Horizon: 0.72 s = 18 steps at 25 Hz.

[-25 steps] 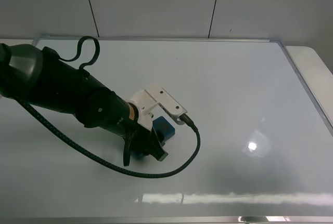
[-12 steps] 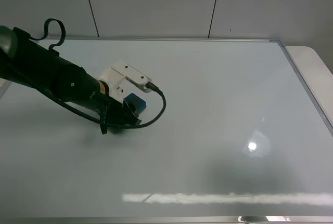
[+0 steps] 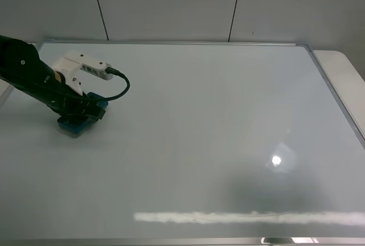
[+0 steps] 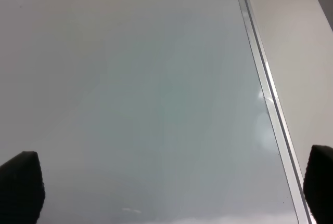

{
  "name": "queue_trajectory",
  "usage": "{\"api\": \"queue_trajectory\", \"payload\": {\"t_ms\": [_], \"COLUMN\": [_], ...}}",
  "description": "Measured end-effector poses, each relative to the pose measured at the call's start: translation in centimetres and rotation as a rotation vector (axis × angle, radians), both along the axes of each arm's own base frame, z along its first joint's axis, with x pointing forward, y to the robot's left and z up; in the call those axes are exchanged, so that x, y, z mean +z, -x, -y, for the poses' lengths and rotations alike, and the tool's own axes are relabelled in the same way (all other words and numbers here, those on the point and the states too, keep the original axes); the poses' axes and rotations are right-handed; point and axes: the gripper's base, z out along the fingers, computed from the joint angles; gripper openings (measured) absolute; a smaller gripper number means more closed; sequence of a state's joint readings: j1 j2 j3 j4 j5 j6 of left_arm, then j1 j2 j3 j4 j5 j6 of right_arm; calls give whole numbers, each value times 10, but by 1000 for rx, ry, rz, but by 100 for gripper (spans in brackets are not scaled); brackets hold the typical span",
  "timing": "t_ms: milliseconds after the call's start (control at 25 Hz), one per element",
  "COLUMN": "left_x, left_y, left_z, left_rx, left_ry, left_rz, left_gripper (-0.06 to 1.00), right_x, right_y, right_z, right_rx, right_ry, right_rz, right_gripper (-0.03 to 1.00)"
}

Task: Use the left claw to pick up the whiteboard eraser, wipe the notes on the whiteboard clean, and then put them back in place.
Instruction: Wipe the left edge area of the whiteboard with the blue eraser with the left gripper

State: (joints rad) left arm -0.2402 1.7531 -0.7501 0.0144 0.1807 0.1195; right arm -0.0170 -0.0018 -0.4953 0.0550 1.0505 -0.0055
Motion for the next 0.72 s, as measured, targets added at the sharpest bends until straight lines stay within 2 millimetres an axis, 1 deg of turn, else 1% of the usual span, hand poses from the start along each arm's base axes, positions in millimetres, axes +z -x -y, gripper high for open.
{"api": "queue_trajectory", "payload": {"t_ms": [200,440,720], "left_x": [0,1,1], "left_y": [1,-3,-4], "left_z": [-6,-15,-17], "left_rx": [62,174,215], "left_ry": [18,63,84], "left_rz": [-27,-19,-8], "left_gripper": [55,55,55], "right_x": [0,0,0], "right_y": [0,0,0], "right_z": [0,0,0], "right_rx": [0,0,0], "right_ry": [0,0,0], "right_rz": [0,0,0], "right_gripper": [99,99,99]}}
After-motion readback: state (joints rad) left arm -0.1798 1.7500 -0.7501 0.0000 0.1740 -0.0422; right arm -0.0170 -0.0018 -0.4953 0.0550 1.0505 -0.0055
